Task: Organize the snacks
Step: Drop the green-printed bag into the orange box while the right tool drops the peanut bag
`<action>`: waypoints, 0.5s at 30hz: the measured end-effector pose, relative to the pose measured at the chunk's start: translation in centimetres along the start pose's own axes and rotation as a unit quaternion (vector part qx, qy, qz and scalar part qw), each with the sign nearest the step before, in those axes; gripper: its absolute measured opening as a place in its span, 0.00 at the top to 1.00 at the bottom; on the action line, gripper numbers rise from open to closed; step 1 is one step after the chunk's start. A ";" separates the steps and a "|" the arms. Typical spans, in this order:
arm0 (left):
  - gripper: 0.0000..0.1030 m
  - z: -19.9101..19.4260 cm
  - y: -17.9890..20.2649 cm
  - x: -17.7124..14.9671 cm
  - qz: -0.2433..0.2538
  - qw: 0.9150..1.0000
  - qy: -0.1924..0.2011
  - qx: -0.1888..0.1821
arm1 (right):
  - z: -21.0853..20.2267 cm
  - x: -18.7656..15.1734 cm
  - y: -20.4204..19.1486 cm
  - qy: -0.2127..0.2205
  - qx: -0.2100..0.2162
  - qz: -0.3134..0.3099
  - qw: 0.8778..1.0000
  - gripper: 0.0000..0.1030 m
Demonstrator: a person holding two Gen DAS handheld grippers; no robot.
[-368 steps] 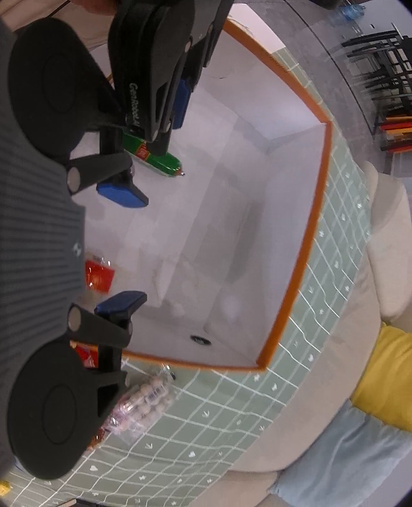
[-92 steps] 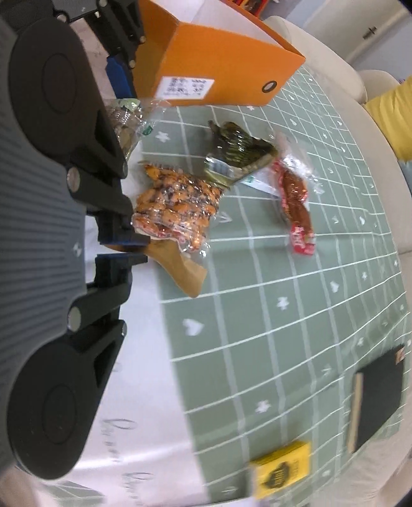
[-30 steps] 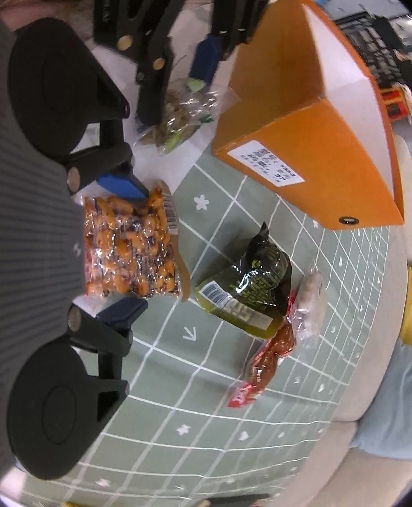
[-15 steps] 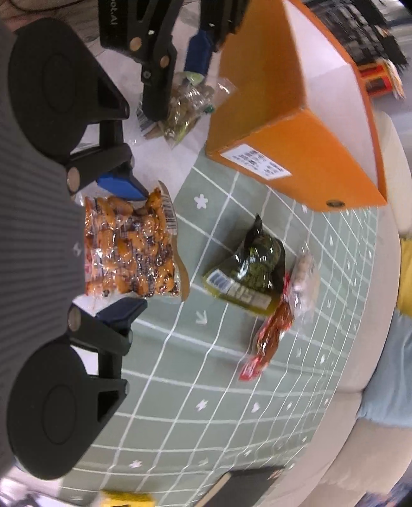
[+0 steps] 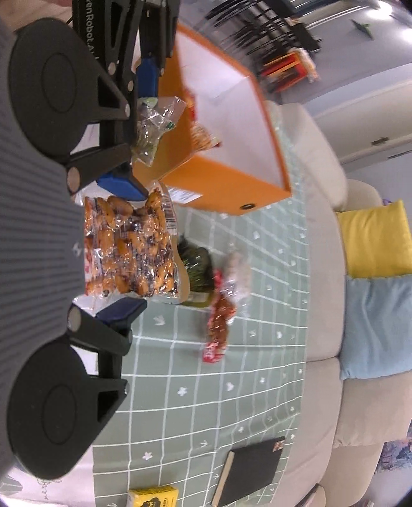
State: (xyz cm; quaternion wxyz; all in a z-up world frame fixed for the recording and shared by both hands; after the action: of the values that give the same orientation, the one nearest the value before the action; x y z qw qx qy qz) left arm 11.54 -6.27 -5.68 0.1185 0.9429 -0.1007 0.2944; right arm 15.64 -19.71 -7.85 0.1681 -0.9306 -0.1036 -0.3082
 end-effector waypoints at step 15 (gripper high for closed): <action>0.62 -4.9 -9.5 4.1 -0.086 0.991 0.064 0.074 | -0.2 7.7 -8.6 0.042 0.058 -0.058 0.996 0.38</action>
State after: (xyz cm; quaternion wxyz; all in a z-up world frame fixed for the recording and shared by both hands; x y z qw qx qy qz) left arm 14.76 3.63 -0.93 0.0791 0.9333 0.0104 0.3500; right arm 19.07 -11.12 -0.85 0.2080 -0.8978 -0.1680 -0.3499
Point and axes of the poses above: each gripper's, at about its wrist camera, not at the fingertips, and z roughly the way its jaws point, y to its right, x to its top, the point moved 7 cm from there along z, roughly the way its jaws point, and after that the axes turned 4 degrees about -y, right-handed, at the moved point
